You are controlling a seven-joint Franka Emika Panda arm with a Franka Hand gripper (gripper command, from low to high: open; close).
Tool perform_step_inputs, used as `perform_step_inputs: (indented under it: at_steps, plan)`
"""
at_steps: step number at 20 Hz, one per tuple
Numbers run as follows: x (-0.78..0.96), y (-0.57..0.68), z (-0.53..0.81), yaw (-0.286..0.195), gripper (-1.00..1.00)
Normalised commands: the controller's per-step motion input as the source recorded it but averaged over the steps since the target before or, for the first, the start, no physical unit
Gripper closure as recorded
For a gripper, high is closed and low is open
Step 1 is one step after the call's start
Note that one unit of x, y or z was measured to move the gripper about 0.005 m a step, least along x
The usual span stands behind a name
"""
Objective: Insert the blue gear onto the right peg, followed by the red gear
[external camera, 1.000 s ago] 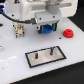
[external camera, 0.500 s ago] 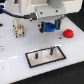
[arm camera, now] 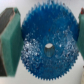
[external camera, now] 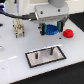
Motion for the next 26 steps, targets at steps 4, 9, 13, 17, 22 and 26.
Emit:
perform_step_inputs:
  at_steps: [4,9,13,17,22,26]
  plan:
    - [0.83,-0.16,0.18,0.000,1.00]
    - [0.81,-0.15,0.11,0.000,1.00]
    - [0.70,-0.08,0.04,0.000,1.00]
    - [0.50,-0.06,-0.04,0.000,1.00]
    - [0.14,0.02,-0.10,0.000,1.00]
    - [0.02,0.01,0.09,0.000,1.00]
